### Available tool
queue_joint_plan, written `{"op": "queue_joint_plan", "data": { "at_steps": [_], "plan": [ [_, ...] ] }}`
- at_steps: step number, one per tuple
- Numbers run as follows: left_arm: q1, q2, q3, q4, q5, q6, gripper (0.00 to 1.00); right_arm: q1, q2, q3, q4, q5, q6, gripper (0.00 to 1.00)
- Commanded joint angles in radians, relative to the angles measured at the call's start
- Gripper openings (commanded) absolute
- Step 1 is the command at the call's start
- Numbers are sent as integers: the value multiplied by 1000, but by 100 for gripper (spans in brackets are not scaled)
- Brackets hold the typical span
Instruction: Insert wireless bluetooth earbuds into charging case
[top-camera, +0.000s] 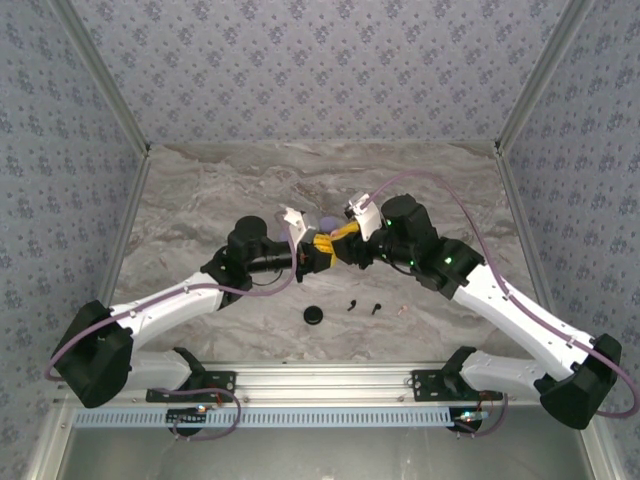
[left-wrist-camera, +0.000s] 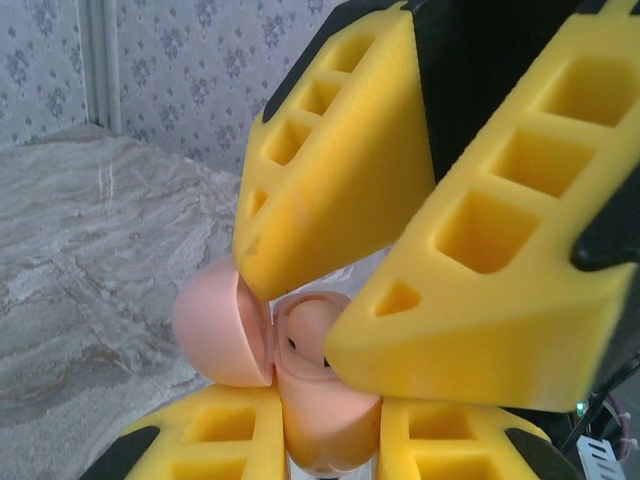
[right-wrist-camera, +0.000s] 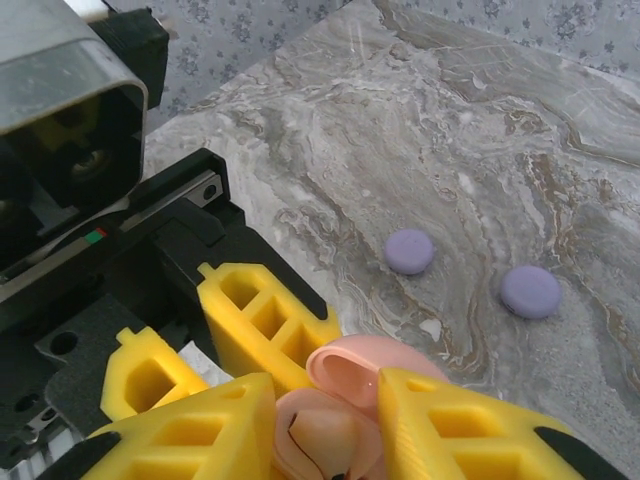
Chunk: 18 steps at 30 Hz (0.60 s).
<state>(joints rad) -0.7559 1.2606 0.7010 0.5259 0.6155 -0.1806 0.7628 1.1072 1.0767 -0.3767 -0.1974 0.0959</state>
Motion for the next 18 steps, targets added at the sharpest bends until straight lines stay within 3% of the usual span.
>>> {"op": "queue_joint_plan", "data": {
  "at_steps": [1, 11, 18],
  "plan": [
    [-10, -15, 3, 94, 34, -8, 0, -12, 13, 55, -40, -18, 4, 38],
    [-11, -14, -15, 100, -6, 9, 0, -138, -46, 107, -151, 76, 105, 61],
    [-11, -36, -39, 86, -63, 45, 0, -312, -103, 17, -382, 150, 277, 65]
  ]
}}
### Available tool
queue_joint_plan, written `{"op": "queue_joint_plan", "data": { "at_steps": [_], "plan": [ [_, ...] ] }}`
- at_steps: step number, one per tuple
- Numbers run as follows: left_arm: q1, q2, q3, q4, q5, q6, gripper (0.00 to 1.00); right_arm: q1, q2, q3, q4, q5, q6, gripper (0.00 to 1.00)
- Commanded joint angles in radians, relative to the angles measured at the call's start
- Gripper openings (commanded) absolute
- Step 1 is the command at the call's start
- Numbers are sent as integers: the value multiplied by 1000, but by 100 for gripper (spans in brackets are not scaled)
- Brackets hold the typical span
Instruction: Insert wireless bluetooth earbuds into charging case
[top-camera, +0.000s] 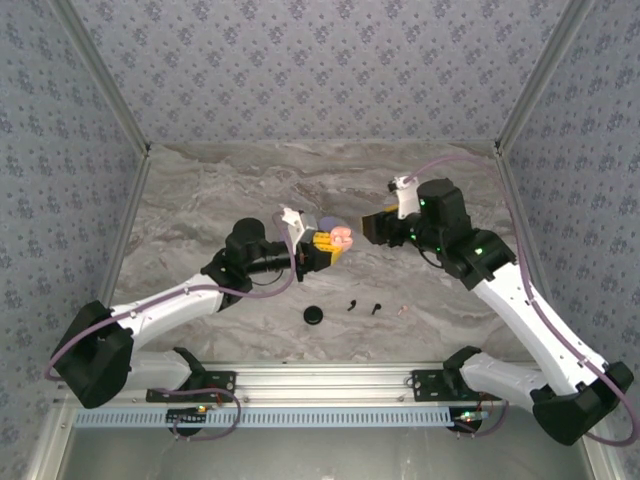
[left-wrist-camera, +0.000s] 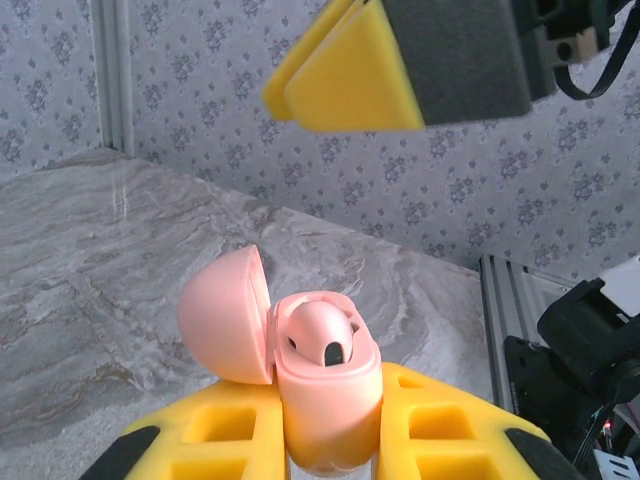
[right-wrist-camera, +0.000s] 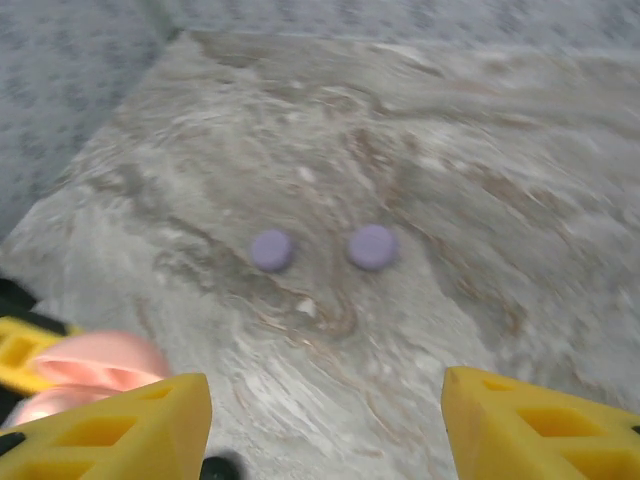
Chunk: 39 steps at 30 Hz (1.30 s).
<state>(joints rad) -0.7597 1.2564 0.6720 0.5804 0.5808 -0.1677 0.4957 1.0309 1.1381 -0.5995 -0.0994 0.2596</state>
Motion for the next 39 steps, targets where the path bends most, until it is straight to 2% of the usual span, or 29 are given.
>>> {"op": "queue_joint_plan", "data": {
  "at_steps": [1, 6, 10, 13, 20, 39],
  "plan": [
    [-7, -35, -13, 32, -34, 34, 0, -64, -34, -72, -183, 53, 135, 65],
    [-7, -52, -16, 6, -44, 57, 0, -133, -54, -251, -251, 77, 223, 65],
    [-7, -55, -17, 2, -45, 66, 0, -142, -23, -400, -186, 35, 291, 63],
    [-7, -55, -18, 1, -42, 68, 0, -141, 30, -467, -142, 18, 318, 57],
    [-7, -57, -23, -8, -44, 80, 0, -95, 159, -489, -93, 36, 325, 51],
    [-6, -86, -29, -34, -59, 100, 0, -43, 310, -514, -25, 64, 348, 38]
  ]
}}
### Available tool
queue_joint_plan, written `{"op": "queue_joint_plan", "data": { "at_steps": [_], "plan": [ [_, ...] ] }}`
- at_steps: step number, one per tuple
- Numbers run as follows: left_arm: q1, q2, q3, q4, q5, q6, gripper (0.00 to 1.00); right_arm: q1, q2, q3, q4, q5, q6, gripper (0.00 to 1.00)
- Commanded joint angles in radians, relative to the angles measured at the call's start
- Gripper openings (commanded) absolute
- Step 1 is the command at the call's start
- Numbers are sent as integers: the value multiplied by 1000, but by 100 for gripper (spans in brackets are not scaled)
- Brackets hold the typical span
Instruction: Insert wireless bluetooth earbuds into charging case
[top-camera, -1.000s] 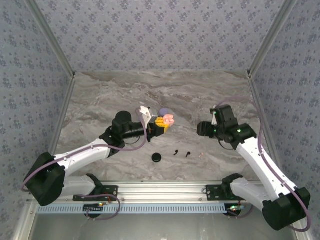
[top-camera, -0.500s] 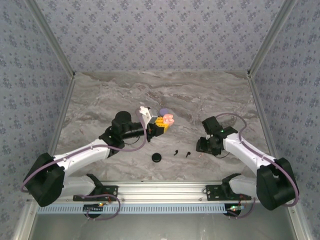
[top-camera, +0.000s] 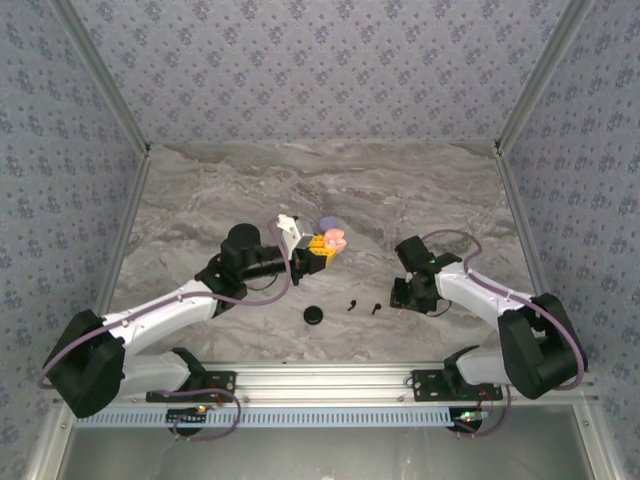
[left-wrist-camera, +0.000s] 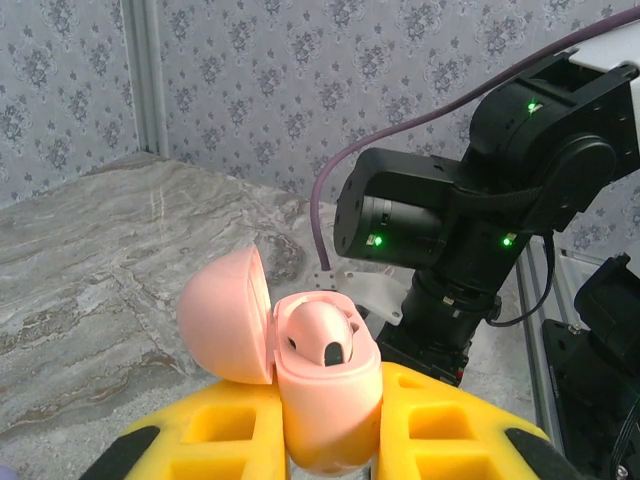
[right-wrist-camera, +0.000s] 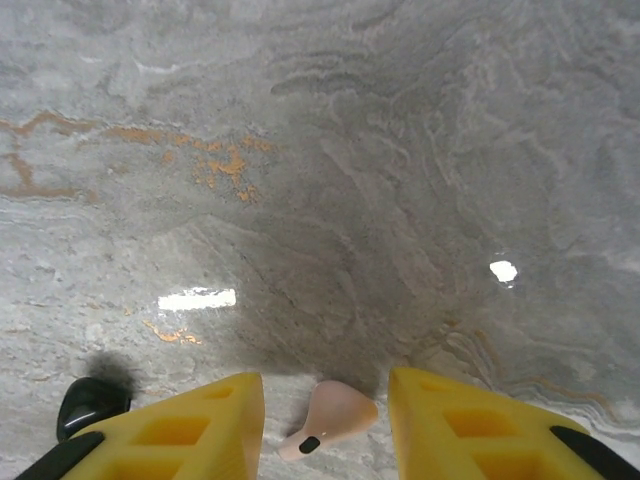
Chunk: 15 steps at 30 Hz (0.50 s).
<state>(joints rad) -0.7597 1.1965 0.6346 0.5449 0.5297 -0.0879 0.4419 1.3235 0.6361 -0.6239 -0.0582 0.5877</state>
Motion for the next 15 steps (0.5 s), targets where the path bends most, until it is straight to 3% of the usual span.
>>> {"op": "queue_joint_plan", "data": {
  "at_steps": [1, 10, 15],
  "plan": [
    [-7, -28, 8, 0, -10, 20, 0, 12, 21, -14, 2, 22, 21, 37],
    [-7, -44, -1, -11, -21, 26, 0, 27, 27, -18, 8, 24, 20, 27],
    [-7, -48, -4, -1, -25, 20, 0, 35, -64, 7, 5, 26, -4, 24]
  ]
}}
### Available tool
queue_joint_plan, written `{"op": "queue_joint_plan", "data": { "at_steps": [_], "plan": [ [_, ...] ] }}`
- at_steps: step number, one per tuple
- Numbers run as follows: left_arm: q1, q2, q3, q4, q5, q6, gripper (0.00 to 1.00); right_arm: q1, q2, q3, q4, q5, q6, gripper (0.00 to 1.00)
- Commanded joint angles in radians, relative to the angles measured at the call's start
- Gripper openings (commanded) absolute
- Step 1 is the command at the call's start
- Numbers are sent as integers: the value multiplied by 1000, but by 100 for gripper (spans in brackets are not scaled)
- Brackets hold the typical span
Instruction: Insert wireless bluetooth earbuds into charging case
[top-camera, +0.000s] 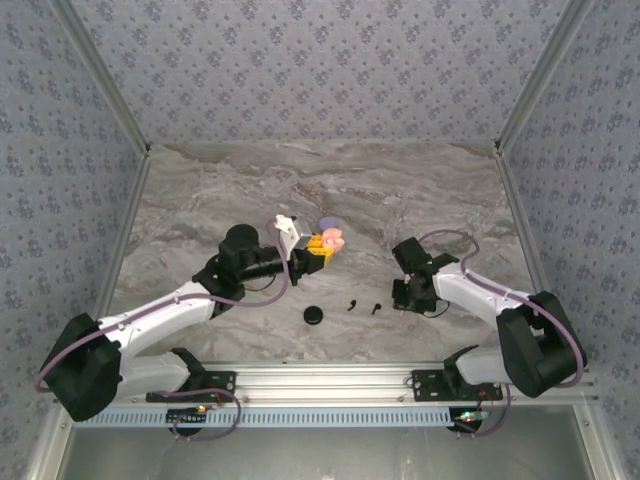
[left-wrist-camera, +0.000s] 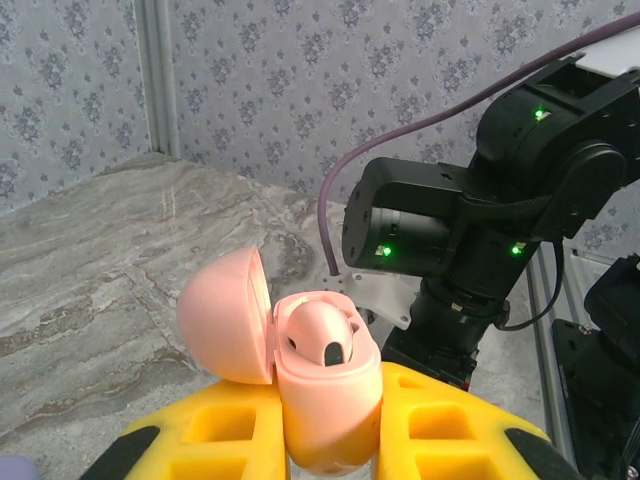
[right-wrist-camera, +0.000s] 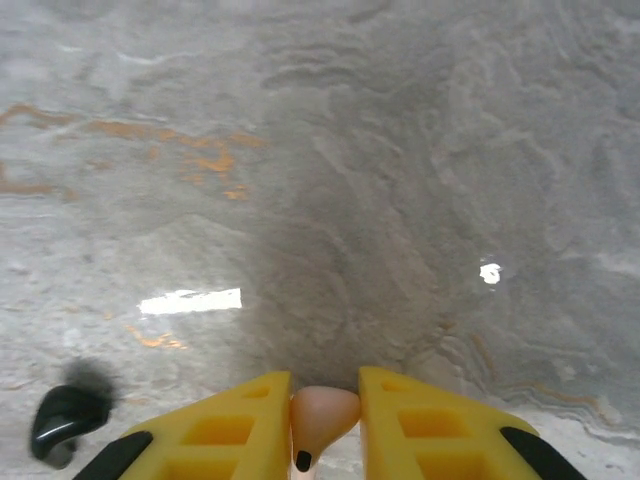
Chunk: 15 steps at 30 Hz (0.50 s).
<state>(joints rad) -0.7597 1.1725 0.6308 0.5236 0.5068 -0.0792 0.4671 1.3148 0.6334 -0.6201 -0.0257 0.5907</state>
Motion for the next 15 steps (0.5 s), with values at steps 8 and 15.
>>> {"op": "queue_joint_plan", "data": {
  "at_steps": [8, 15],
  "plan": [
    [-7, -9, -6, 64, 6, -9, 0, 35, -293, 166, -13, -38, -68, 23],
    [-7, 10, -18, 116, 13, -25, 0, 153, -384, 379, 105, -38, -65, 23]
  ]
}}
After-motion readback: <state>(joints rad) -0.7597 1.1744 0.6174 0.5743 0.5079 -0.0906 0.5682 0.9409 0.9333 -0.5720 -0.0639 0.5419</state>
